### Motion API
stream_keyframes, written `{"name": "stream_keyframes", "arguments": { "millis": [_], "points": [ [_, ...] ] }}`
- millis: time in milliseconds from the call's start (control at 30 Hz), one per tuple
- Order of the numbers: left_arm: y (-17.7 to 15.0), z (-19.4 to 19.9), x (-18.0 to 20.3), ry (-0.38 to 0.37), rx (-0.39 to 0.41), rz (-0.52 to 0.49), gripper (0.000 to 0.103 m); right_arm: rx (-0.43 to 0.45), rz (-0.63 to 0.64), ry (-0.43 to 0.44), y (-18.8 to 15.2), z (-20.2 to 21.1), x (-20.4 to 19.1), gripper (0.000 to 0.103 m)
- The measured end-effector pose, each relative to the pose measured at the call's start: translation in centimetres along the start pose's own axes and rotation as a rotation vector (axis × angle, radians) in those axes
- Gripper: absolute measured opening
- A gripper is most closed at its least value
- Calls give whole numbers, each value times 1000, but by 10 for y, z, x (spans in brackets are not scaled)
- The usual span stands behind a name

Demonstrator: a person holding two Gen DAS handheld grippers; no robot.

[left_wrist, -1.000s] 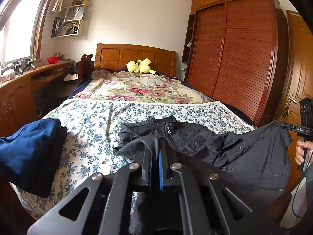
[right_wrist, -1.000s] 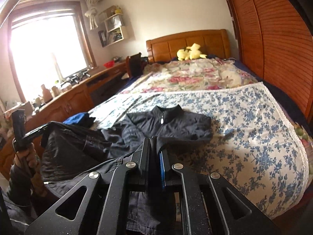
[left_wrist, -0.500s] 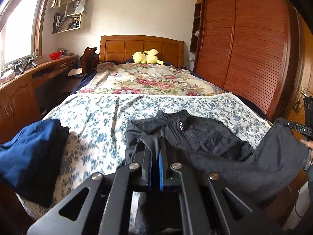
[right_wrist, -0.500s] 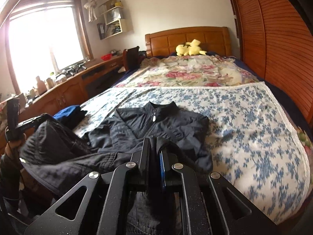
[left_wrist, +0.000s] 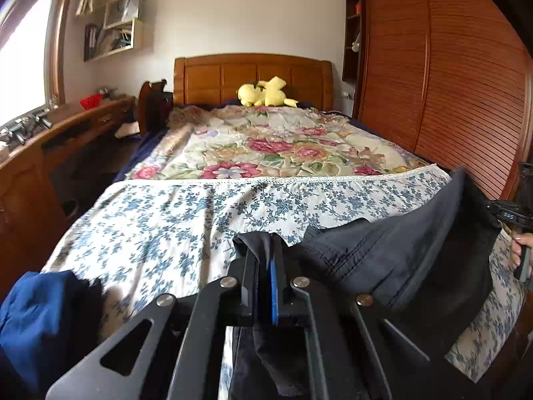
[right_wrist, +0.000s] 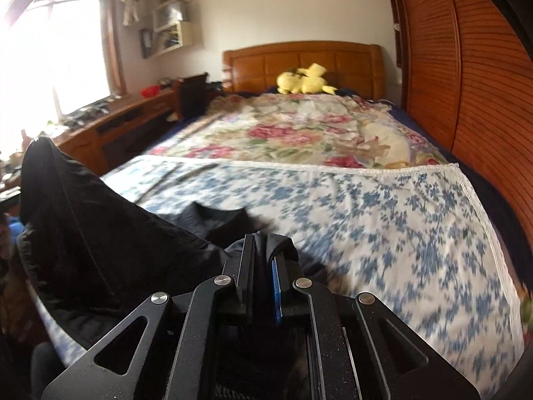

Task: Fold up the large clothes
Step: 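Lift the hem with both tools, fold it over toward the collar, open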

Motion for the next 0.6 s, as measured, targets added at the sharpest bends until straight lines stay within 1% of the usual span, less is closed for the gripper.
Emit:
{"name": "stream_keyframes", "arguments": {
  "millis": [67, 133, 200, 233, 300, 333, 400, 433, 500, 533, 567, 600],
  "points": [
    [4, -24, -2, -4, -29, 5, 3, -15, -11, -26, 8, -32, 15, 6],
    [4, -45, -2, 18, -50, -13, 3, -22, -33, -20, 12, -59, 27, 6],
    [3, -63, -5, 20, -72, -9, 3, -42, -37, -36, 13, -84, 32, 6],
    [2, -68, -5, 14, -82, -1, 4, -52, -35, -41, 12, -91, 33, 6],
    [-2, -75, -6, -23, -104, 23, 6, -89, -41, -46, 7, -112, 35, 6],
    [-8, -76, -5, -38, -117, 18, 7, -107, -45, -45, 3, -118, 35, 7],
    [-16, -75, -2, -27, -133, 0, 9, -162, -46, -31, -5, -127, 32, 9],
    [-19, -73, 0, -22, -136, -14, 11, -175, -32, -30, -8, -128, 28, 11],
    [-24, -64, 3, -4, -121, -48, 17, -202, 7, -46, -16, -124, 22, 26],
    [-28, -56, 5, -9, -115, -58, 22, -205, 17, -55, -20, -118, 20, 47],
    [-29, -52, 5, -16, -116, -55, 27, -197, 24, -63, -24, -111, 18, 60],
    [-31, -47, 4, -23, -118, -50, 29, -185, 30, -65, -27, -103, 16, 61]
  ]
}}
Point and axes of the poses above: each gripper's, at about its wrist camera, not at the fingertips, and z roughly against the way its jaws point, x to its right, y to its top, the point moved 5 cm from there along -z, roughly the way its jaws point, and after that the axes turned 9 degrees about z, right-handed, at the moved point
